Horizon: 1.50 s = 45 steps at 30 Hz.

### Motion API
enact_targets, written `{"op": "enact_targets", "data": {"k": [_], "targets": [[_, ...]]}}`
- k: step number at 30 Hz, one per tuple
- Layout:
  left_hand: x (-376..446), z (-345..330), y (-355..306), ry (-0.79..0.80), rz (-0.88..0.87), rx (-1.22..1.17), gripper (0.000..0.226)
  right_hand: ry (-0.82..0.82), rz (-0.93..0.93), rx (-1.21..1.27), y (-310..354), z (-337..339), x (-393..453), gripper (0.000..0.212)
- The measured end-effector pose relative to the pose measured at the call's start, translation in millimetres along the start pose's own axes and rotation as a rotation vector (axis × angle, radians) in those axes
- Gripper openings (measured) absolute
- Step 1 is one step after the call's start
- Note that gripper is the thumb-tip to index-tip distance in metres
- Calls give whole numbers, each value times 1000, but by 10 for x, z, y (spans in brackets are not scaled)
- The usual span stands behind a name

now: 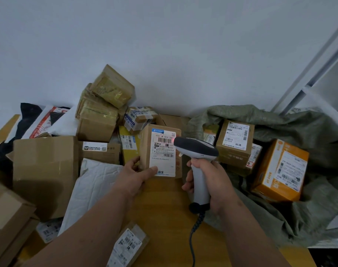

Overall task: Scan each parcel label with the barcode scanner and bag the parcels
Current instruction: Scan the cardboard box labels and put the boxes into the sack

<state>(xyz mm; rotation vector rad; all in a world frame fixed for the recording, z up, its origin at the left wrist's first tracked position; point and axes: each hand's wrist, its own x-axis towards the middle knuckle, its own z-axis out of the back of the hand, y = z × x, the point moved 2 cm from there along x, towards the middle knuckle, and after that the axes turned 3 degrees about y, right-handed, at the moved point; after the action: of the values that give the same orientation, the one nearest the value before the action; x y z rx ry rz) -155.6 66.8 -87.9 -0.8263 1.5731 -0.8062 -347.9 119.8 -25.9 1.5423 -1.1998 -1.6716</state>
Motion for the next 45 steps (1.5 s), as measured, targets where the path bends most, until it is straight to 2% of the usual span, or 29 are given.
{"op": "enact_targets", "data": {"k": [12,16,21,24,29,34,39,42,45], "targets": [[-78,-38,-32,-6,-26,10,85,-9,16,5,-23,38,-41,34],[-95,-123,-117,18,-58,-13,76,-101,64,-1,-23,103,-34,19],[-138,-347,-275,87,-114,-13,79,-231,171,40,-29,263,-41,19],[-167,-526,-326,134,-142,10,71,-280,232,112,-34,378,-73,15],[-196,-860,-370,232,-158,101,72,-290,325,257,-13,596,-139,22],[-214,-1255,-413,335,-150,226,68,-356,384,262,3,855,-171,31],[-174,-1722,-462,406,-153,379,53,-498,388,278,26,1234,-131,24],[-145,-2045,-504,427,-208,512,53,-598,414,322,42,1465,-104,24],[-86,-2364,-516,450,-263,598,55,-690,448,373,71,1679,-80,36]]}}
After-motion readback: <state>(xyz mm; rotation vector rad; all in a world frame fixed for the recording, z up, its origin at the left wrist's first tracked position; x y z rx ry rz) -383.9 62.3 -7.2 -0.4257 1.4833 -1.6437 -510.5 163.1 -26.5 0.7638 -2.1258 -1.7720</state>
